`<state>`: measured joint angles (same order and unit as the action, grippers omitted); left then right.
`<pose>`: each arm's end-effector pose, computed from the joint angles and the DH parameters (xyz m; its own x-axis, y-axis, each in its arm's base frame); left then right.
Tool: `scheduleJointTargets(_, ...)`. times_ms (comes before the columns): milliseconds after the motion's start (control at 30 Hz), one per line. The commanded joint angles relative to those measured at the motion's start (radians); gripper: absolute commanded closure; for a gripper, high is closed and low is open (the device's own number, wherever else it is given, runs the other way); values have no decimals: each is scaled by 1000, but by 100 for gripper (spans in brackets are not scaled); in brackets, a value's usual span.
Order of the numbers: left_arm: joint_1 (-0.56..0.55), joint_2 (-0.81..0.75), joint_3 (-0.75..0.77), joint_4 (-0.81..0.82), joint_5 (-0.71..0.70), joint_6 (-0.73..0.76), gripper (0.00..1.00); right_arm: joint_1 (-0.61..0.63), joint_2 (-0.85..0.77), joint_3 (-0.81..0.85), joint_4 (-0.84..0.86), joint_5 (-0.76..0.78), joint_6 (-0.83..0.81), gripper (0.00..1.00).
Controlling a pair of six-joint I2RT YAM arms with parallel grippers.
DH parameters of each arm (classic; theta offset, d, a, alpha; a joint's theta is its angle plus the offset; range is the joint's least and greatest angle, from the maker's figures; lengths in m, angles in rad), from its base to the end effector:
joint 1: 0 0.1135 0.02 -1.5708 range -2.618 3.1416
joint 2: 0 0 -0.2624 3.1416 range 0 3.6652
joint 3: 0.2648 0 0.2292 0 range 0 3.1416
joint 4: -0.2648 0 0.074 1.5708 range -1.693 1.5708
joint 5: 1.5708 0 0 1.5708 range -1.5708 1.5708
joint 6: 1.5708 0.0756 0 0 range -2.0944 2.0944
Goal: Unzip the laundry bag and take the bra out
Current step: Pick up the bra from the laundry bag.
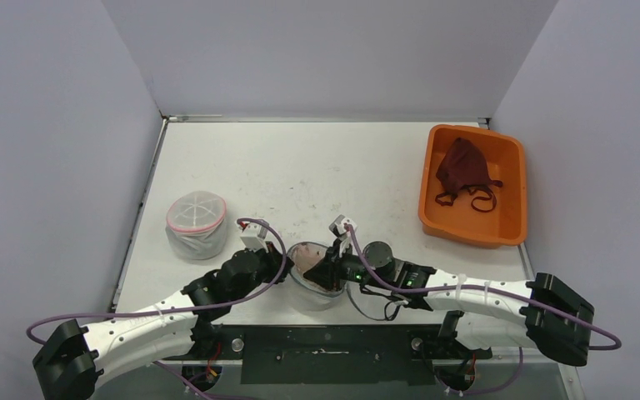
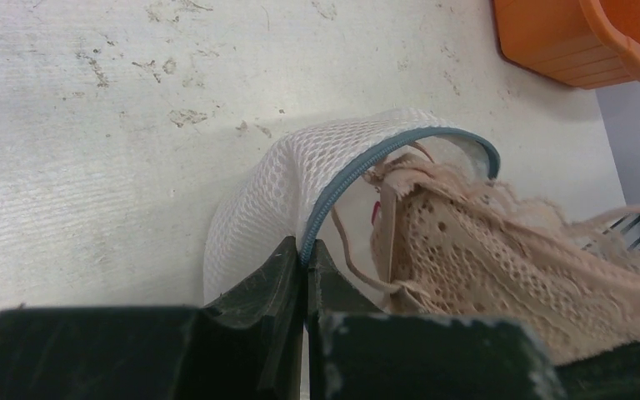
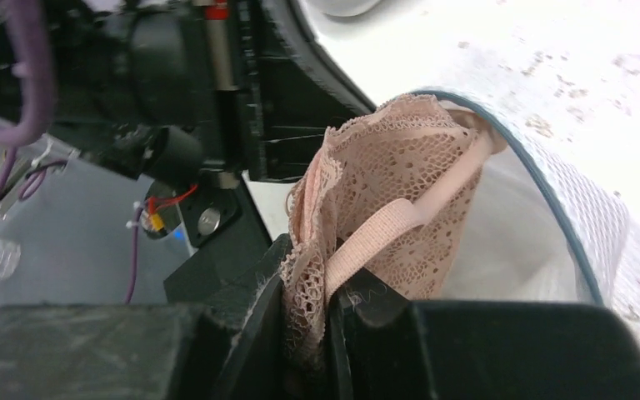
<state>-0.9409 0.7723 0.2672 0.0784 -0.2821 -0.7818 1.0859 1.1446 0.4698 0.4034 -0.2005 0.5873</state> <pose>0.1278 -0.1396 0.1814 -0.6147 -0.3056 -0.7272 0.2731 0.7825 -0.5596 0.1099 0.2409 0.2214 -0.6340 -0.0384 -0.7724 -0.7269 0.3704 0.5783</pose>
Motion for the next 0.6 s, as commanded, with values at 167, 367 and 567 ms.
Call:
scheduleJointTargets(167, -2, -2, 38, -4, -45, 7, 100, 1, -141, 117, 4, -246, -138, 95)
scheduleJointTargets(367, -1, -9, 37, -5, -52, 5, 100, -32, -235, 181, -33, -247, -159, 95)
scheduleJointTargets(567, -1, -31, 35, 19, -59, -1, 100, -38, -295, 196, -7, -132, -178, 95)
